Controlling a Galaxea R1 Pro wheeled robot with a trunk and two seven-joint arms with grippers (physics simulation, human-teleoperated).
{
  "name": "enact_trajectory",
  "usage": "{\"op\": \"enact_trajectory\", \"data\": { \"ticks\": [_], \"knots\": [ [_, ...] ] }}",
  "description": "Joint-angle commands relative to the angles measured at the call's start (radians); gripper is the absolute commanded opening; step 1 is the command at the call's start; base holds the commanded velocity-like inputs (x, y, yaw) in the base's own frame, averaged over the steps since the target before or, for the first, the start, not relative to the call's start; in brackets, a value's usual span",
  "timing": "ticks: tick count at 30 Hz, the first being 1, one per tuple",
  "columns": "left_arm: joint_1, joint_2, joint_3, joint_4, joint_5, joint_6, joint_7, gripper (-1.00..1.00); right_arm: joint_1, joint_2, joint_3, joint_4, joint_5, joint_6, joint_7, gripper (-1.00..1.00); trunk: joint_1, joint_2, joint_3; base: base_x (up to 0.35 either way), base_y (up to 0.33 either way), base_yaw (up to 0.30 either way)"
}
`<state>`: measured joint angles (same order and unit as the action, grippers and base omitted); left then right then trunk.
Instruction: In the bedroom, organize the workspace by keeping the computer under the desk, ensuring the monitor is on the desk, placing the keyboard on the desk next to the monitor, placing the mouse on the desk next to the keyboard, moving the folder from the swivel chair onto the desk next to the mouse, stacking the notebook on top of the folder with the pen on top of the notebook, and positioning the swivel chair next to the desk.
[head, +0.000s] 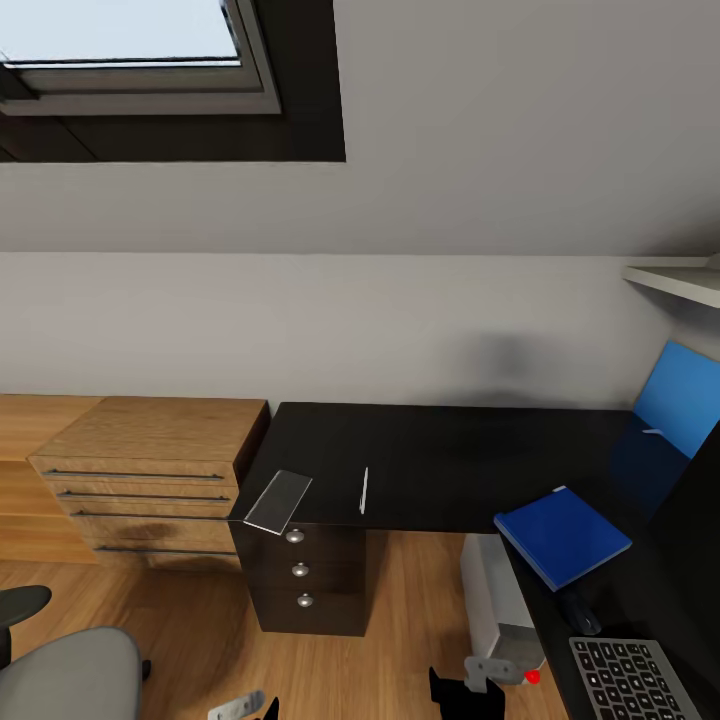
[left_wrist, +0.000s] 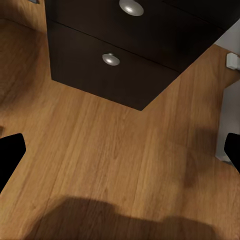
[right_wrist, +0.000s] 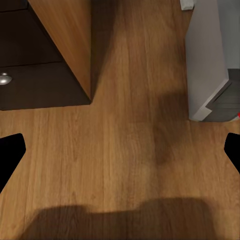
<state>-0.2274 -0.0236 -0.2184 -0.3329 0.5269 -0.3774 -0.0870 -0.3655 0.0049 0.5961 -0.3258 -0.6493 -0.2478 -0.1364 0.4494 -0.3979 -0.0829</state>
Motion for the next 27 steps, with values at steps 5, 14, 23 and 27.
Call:
{"op": "enact_trajectory", "data": {
  "ticks": [5,14,23,27],
  "knots": [
    [-0.001,0.001,-0.006,0.002,0.010,-0.005,-0.004,1.00,-0.001,-0.001,0.008,0.002,-0.007,-0.010,-0.006,1.00,0.001,-0.002,-0.002,0.000,0.000,0.000],
    [-0.001,0.001,-0.006,0.003,0.010,-0.005,-0.004,1.00,-0.001,-0.002,0.007,0.005,-0.009,-0.052,-0.007,1.00,0.001,-0.002,-0.002,0.000,0.000,0.000],
    [-0.001,0.003,-0.006,0.003,0.010,-0.005,-0.004,1.00,-0.001,0.001,0.010,0.005,-0.011,-0.052,-0.009,1.00,0.001,-0.002,-0.002,0.000,0.000,0.000],
    [-0.001,0.005,-0.006,0.003,0.010,-0.005,-0.004,1.00,-0.002,0.007,0.010,0.005,-0.012,-0.053,-0.009,1.00,0.001,-0.002,-0.002,0.000,0.000,0.000]
  ]
}}
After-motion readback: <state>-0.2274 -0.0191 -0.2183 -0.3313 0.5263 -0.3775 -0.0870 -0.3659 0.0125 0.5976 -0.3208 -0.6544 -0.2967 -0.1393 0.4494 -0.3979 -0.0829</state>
